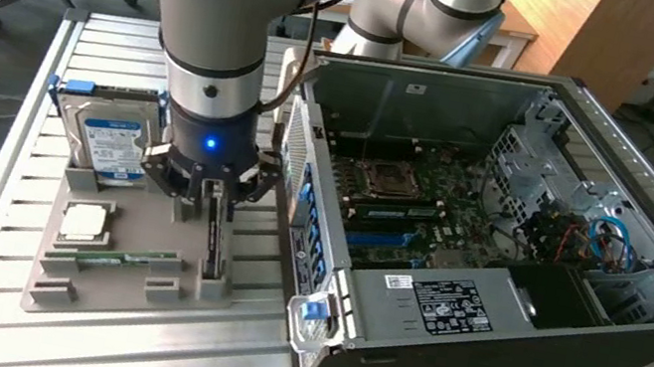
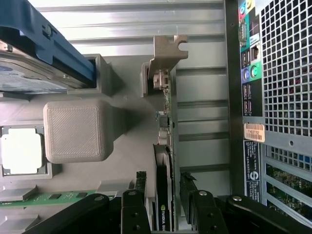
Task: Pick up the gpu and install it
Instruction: 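Pick up the gpu and move the gpu toward the slot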
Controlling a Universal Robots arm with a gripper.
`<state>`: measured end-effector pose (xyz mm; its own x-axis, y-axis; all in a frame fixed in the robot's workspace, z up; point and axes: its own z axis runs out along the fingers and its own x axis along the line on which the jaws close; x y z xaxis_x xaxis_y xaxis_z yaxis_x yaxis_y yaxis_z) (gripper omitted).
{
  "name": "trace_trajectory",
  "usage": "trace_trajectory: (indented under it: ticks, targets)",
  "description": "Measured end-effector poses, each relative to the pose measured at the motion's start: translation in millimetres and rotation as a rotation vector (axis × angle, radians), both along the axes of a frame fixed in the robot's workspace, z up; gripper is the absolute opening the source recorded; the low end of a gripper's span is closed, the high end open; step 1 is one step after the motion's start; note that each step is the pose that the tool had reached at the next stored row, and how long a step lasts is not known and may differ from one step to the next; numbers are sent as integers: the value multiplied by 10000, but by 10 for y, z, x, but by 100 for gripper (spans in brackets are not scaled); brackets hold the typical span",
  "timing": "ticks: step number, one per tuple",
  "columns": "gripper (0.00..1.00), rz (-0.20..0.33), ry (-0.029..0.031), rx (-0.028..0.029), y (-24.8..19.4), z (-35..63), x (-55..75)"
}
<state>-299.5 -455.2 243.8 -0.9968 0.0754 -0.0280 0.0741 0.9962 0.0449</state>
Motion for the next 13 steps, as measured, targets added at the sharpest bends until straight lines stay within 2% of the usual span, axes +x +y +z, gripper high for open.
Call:
trace_trajectory:
  ticks: [13]
  targets:
    - [42, 0, 3, -6, 0, -84, -1]
